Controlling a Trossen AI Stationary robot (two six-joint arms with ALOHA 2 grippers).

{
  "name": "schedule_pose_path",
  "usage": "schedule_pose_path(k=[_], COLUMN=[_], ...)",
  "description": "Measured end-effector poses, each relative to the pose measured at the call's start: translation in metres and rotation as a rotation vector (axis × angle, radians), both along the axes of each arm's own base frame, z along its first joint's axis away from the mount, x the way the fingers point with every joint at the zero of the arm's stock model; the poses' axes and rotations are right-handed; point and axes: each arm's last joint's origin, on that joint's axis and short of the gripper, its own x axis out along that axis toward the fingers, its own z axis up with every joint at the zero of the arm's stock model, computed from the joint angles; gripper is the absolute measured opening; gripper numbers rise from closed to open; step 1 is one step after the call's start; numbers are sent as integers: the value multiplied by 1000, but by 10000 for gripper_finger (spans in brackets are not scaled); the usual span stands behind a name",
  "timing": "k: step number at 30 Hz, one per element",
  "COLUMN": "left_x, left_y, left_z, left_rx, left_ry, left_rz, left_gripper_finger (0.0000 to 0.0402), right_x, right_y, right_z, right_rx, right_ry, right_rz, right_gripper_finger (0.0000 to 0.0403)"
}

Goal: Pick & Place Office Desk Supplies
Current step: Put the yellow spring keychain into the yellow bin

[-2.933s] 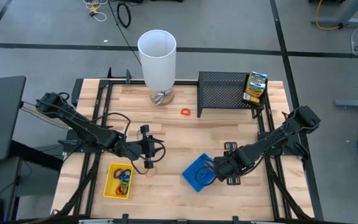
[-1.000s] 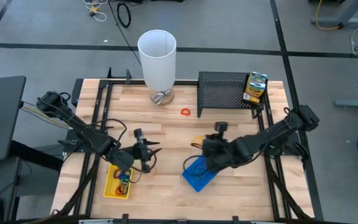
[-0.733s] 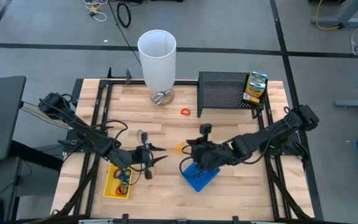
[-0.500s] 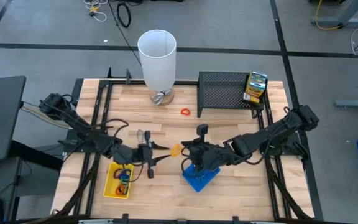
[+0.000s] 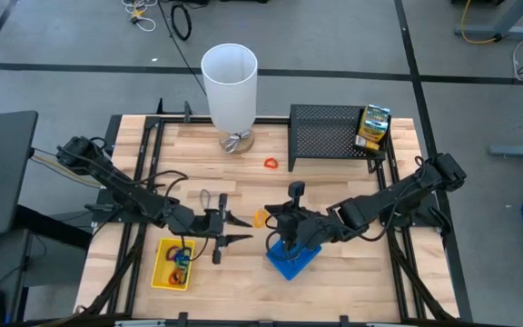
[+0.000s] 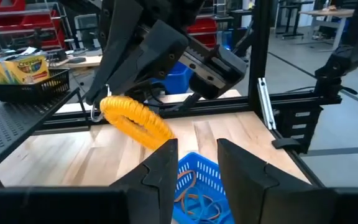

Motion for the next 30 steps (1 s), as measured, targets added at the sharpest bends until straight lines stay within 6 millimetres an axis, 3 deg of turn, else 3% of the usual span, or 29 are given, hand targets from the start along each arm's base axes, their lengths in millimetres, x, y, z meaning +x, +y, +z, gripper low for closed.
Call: schedule_pose_path(k=[15, 24, 30], left_x=[7, 13, 14], left_y=[14, 29, 33], left_z=[5, 4, 1], left_rx=[-64, -137, -145], left_ry=[-49, -37, -16], left_rz=[62, 52, 83], left_gripper_finger=[252, 249, 207], right_x=[0, 0, 1], right_y=[0, 0, 0], right_z=[0, 0, 1], right_rx=[-4, -4, -4], right_ry=[6, 1, -10], right_rz=[-2, 0, 2], right_gripper_finger=[0, 0, 0])
